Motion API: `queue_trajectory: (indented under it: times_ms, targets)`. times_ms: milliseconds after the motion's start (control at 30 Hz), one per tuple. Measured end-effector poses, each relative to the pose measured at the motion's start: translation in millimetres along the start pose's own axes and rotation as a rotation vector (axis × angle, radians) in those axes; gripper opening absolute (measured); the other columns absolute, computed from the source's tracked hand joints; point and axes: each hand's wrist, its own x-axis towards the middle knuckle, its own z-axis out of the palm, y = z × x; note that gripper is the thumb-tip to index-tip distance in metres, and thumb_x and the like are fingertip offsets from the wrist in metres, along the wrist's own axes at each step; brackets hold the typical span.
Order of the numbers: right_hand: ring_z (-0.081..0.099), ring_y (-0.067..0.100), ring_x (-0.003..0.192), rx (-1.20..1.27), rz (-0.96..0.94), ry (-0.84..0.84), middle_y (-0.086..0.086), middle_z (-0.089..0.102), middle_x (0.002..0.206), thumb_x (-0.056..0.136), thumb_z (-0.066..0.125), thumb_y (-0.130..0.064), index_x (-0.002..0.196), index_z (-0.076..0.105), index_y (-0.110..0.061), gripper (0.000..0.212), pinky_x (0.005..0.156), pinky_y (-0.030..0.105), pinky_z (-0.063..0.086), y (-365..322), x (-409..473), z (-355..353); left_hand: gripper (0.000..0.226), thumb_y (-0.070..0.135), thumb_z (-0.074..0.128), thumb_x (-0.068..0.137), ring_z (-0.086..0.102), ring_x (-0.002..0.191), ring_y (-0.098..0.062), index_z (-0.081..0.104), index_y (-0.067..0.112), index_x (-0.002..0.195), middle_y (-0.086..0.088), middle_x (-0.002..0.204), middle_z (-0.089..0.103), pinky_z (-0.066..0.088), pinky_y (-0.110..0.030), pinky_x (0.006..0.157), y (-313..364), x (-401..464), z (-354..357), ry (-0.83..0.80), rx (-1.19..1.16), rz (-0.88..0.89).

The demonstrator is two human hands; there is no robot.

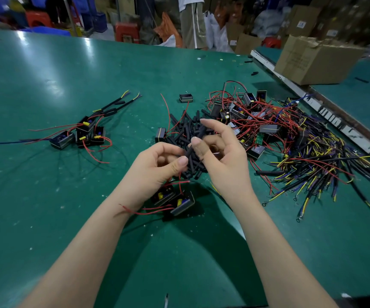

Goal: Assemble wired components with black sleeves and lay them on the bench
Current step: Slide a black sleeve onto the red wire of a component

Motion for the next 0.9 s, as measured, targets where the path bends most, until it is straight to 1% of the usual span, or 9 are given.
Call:
queue_trajectory:
  times_ms: [133,233,333,400,467,567,733,800,900]
  targets:
    - [0.056,-0.005,0.072,-0.093,-0.113,0.051,-0.026,0.061,0.073,0.087,0.066,-0.022,0.113,0.052,-0.037,0.033,0.069,0.009,0.037,5.0,-1.1,0.5,0.031,0.028,0.07,0.067,0.06,0.066,0.0,0.063,0.018,0.095,0.01,0.069,0.068,0.048,-0.013,0.064,-1.6,2.5,-11.5,-0.097,0.08,-0.019]
    - [0.056,-0.004,0.07,-0.11,-0.115,0.068,-0.025,0.061,0.074,0.087,0.068,-0.023,0.118,0.05,-0.034,0.037,0.066,0.007,0.036,8.2,-0.7,1.0,0.025,0.039,0.075,0.064,0.06,0.068,-0.003,0.072,0.021,0.081,0.003,0.074,0.071,0.05,-0.021,0.07,-3.4,3.1,-21.2,-0.199,0.286,-0.067]
    - [0.053,-0.002,0.065,-0.076,-0.1,0.008,-0.021,0.061,0.07,0.085,0.068,-0.025,0.122,0.046,-0.034,0.044,0.066,0.008,0.035,10.2,-1.4,3.0,0.011,0.042,0.072,0.073,0.048,0.054,0.002,0.072,0.035,0.065,0.01,0.056,0.06,0.04,-0.016,0.057,-7.0,2.7,-21.1,-0.204,0.442,-0.035]
    - [0.051,0.0,0.064,-0.077,-0.034,-0.11,-0.019,0.061,0.069,0.083,0.069,-0.025,0.123,0.043,-0.035,0.049,0.067,0.013,0.037,13.1,-2.6,4.9,0.023,0.034,0.073,0.08,0.04,0.049,0.0,0.067,0.036,0.058,0.01,0.049,0.05,0.034,-0.017,0.051,-10.7,4.8,-20.5,-0.147,0.546,0.02]
    - [0.05,0.005,0.064,-0.094,0.042,-0.225,-0.012,0.065,0.075,0.081,0.071,-0.022,0.124,0.043,-0.034,0.052,0.068,0.022,0.041,17.3,-3.4,6.4,0.024,0.031,0.073,0.081,0.037,0.049,-0.003,0.065,0.032,0.059,0.007,0.05,0.047,0.033,-0.02,0.051,-12.4,5.4,-19.6,-0.077,0.625,0.06]
    - [0.047,0.009,0.063,-0.107,0.102,-0.27,0.001,0.068,0.083,0.081,0.072,-0.019,0.122,0.044,-0.033,0.052,0.068,0.028,0.042,19.6,-2.7,5.3,0.015,0.032,0.072,0.081,0.04,0.052,-0.006,0.07,0.022,0.07,-0.003,0.057,0.056,0.037,-0.025,0.055,-14.2,4.2,-14.1,-0.027,0.709,0.082]
    - [0.048,0.005,0.06,-0.049,0.144,-0.214,-0.001,0.065,0.073,0.079,0.074,-0.018,0.115,0.042,-0.041,0.054,0.064,0.018,0.039,18.8,-1.2,0.7,0.016,0.051,0.072,0.071,0.053,0.061,0.001,0.067,0.036,0.071,0.007,0.072,0.067,0.044,-0.02,0.067,-11.7,3.0,-18.9,-0.104,0.638,0.015]
    - [0.049,0.004,0.06,-0.06,0.155,-0.217,-0.008,0.063,0.07,0.08,0.075,-0.017,0.117,0.041,-0.038,0.055,0.065,0.019,0.04,19.4,-1.0,-0.2,0.017,0.052,0.074,0.073,0.055,0.062,0.005,0.066,0.037,0.068,0.011,0.072,0.066,0.041,-0.011,0.062,-10.9,2.2,-25.9,-0.134,0.716,0.015]
    - [0.049,0.003,0.061,-0.064,0.184,-0.242,-0.013,0.06,0.069,0.079,0.076,-0.017,0.121,0.041,-0.036,0.058,0.07,0.022,0.039,20.4,-0.8,-0.5,0.022,0.047,0.071,0.074,0.052,0.055,0.001,0.066,0.029,0.062,0.004,0.063,0.065,0.039,-0.013,0.055,-10.9,1.8,-29.1,-0.134,0.757,0.034]
